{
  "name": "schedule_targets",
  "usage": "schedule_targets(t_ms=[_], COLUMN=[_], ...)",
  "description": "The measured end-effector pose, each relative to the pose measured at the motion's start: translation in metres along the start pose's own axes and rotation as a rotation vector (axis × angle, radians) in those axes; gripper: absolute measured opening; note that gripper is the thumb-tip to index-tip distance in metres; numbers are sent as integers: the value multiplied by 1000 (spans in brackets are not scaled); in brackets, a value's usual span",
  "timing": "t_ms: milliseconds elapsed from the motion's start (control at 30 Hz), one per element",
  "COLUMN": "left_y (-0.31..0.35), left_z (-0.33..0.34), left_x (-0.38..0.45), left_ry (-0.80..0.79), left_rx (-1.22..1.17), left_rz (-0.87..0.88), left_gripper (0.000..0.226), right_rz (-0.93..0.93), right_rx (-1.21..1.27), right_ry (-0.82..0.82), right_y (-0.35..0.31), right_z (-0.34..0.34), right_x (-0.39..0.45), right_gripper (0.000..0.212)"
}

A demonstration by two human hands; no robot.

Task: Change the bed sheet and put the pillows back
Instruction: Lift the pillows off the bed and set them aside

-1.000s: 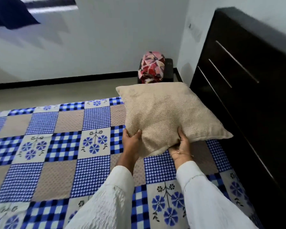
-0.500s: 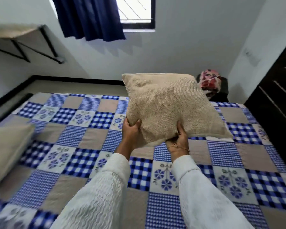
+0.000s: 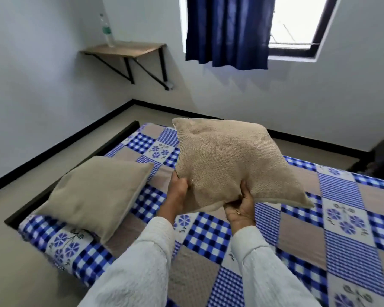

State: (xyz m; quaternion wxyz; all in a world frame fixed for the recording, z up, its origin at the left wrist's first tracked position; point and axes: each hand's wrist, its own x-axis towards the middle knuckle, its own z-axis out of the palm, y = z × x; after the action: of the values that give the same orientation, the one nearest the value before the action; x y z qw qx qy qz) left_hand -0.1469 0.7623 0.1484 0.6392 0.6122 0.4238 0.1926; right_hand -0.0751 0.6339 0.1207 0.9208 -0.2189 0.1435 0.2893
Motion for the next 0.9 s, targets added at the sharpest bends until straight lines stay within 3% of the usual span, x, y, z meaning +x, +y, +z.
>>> schedule_targets(t_ms=[67, 200, 233, 333, 367, 467, 700, 833, 900], left_y=[1, 7, 9, 14, 14, 13, 4, -8, -14], left_z=[-31, -90, -105, -144, -154, -184, -245, -284, -301], left_x=[41, 126, 148, 208, 224, 280, 421, 501, 532], left_ry=[49, 92, 106, 146, 160, 185, 173, 102, 71], left_rx=[19, 18, 17, 37, 39, 54, 179, 282, 350], left_rz=[-7, -51, -50, -65, -71, -56, 0, 43, 55], left_gripper=[55, 56, 53, 47, 47, 48, 50, 48, 47], right_rz=[29, 86, 113, 184, 191, 192, 76, 40, 60], right_rx=[-6, 9, -5, 30, 28, 11, 72, 117, 130], right_ry=[16, 70, 72, 60, 67, 82, 43, 178, 185], right_y=[40, 121, 141, 192, 206, 254, 363, 429, 454], right_z=[21, 58, 69, 94, 99, 115, 145, 158, 160], right_x=[28, 91, 105, 146, 157, 198, 299, 347, 360], right_gripper=[82, 112, 107, 65, 67, 103, 75, 105, 88])
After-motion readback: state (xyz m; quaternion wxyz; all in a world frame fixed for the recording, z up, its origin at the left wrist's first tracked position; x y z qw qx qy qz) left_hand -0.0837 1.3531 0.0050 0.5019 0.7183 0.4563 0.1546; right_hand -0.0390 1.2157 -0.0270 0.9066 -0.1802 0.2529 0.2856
